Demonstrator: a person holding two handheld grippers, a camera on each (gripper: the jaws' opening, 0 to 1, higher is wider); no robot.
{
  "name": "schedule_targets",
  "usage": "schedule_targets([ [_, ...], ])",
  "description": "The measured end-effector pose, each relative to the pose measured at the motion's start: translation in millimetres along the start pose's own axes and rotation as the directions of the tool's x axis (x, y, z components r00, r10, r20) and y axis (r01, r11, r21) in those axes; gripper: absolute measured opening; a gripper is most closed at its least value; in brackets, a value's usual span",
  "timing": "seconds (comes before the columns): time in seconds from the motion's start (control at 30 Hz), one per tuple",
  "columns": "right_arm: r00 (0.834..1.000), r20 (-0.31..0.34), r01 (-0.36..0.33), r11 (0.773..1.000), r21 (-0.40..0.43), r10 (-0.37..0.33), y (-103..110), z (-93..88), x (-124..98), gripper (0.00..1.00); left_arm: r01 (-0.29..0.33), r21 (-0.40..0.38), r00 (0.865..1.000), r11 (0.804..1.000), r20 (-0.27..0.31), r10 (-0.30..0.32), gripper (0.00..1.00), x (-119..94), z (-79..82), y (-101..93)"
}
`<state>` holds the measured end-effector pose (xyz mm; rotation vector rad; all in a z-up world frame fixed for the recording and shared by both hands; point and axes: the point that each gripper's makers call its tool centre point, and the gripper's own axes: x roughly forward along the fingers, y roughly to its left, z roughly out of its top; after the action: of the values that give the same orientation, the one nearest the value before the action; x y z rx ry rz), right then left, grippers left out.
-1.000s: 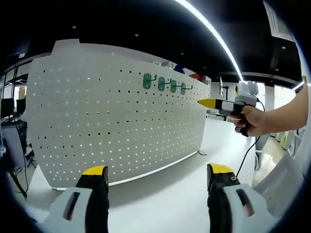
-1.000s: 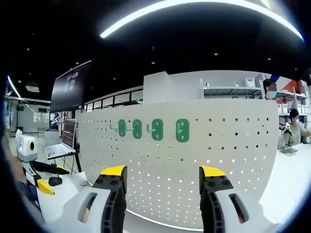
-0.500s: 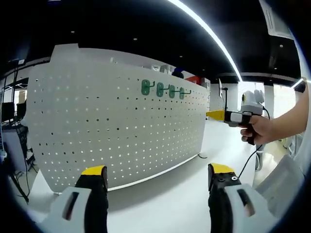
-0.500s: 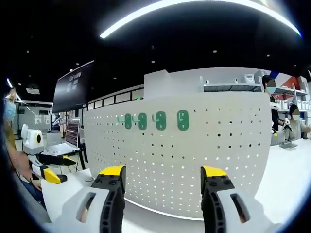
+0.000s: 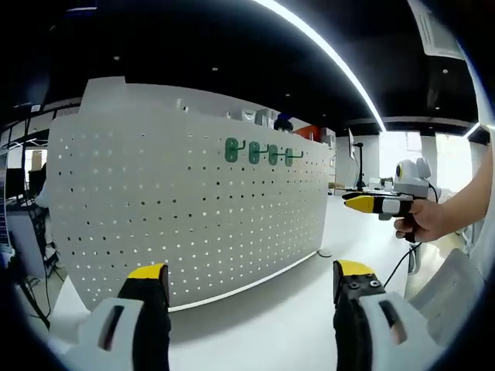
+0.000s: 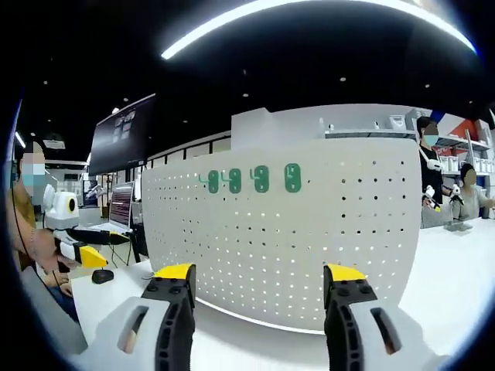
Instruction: Insert the hook assembly into the mounting plate slot until the hook locks in place.
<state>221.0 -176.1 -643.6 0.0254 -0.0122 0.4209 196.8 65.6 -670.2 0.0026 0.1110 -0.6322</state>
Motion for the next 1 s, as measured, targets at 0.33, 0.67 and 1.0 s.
schedule_targets([
  [0.33,1.000,-0.006,0.005,1.000,0.014,-0.005,3,-8.4,-19,0.67,-0.021,0.010,1.000,1.000,0.012,0.021,0.92,-10,1.5,3.3],
  [0.67,1.000,-0.010,0.009,1.000,0.022,-0.009,5,-14.8,-35,0.69,-0.046,0.002,0.999,0.999,0.025,0.046,0.96,-27,-1.4,6.8],
  [1.0,1.000,-0.018,0.009,1.000,0.030,-0.008,9,-19.7,-51,0.71,-0.061,-0.006,0.998,0.998,0.033,0.062,0.97,-41,-5.1,7.5],
])
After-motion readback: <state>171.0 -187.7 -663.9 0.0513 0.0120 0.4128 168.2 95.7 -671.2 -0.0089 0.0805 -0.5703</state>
